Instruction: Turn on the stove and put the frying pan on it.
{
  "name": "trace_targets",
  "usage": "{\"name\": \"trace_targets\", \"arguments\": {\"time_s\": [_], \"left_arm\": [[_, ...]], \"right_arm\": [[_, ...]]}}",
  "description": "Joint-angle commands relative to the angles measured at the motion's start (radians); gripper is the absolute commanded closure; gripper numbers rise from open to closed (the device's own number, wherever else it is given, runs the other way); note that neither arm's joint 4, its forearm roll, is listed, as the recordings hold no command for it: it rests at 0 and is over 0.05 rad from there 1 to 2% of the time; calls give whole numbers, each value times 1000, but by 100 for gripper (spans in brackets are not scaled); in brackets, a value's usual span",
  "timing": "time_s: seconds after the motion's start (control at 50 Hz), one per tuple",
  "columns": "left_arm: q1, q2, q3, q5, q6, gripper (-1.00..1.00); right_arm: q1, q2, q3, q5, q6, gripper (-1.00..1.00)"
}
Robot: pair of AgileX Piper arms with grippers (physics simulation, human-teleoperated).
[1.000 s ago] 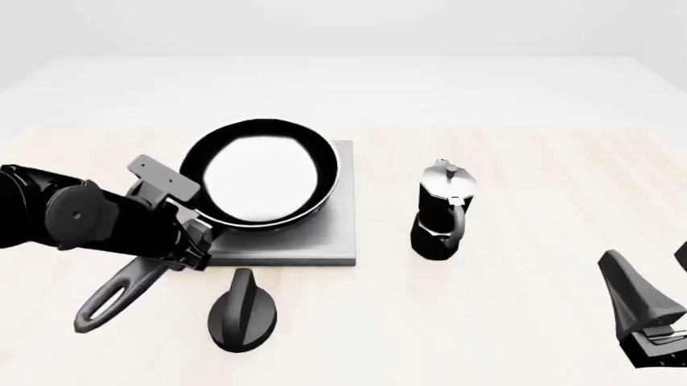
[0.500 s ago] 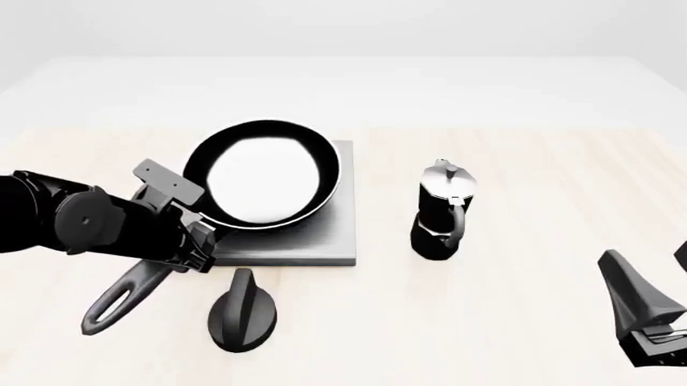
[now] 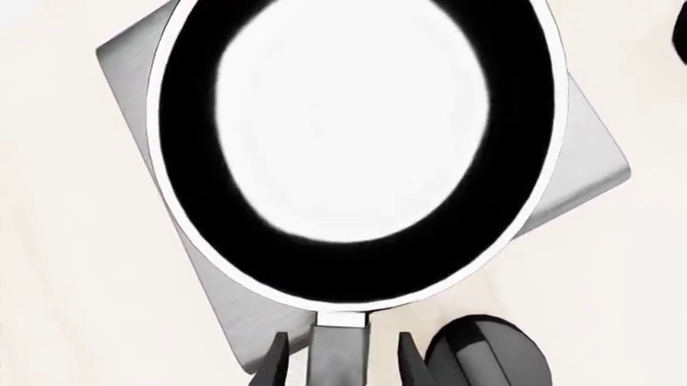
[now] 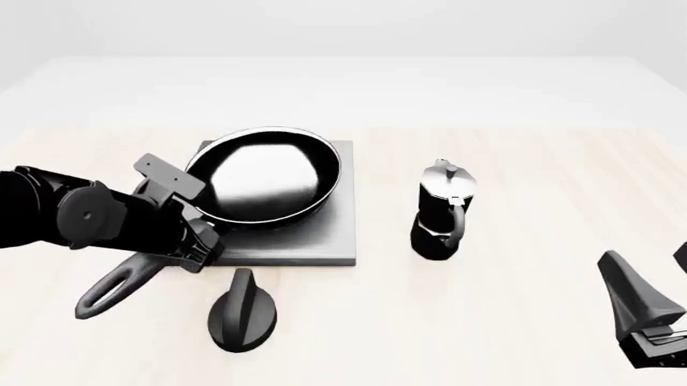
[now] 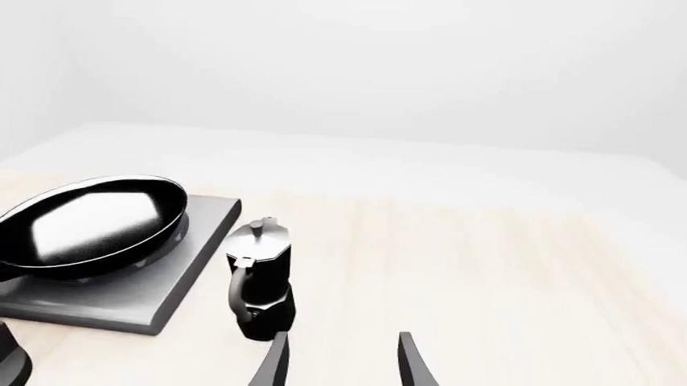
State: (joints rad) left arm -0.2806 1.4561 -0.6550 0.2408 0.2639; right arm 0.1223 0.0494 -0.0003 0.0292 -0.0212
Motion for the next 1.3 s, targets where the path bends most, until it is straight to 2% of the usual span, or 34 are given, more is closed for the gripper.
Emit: {"name": "trace_targets", "arguments": {"time_s": [0.02,0.2,0.44,0.62,0.94,1.04,1.2,1.24,1.26,1.3], "left_arm": [[1,-4,-4,-2,0,-100],[3,-13,1,1,6,-100],[11,-105,3,64,17,-100],[-25,-185,17,105,2,-100],[-49,-410,-22,268,0,-100],[-42,-473,-25,304,22,-100],[-69,-621,-36,385,13,-100],[-73,-639,-41,391,5,-100],[-104,-683,-49,421,-27,-100],[-101,-694,-48,425,-22,-100]], "right_arm": [[-1,-8,0,7,1,-100],[-2,-12,0,10,-1,-100],[2,-32,0,20,-2,-100],[4,-43,0,23,-5,-100],[14,-44,-4,16,-7,-100],[16,-43,-5,17,-8,-100],[24,-35,-4,8,-7,-100],[26,-33,-3,5,-6,-100],[27,-33,-4,3,-6,-100],[28,-32,-5,3,-6,-100]]}}
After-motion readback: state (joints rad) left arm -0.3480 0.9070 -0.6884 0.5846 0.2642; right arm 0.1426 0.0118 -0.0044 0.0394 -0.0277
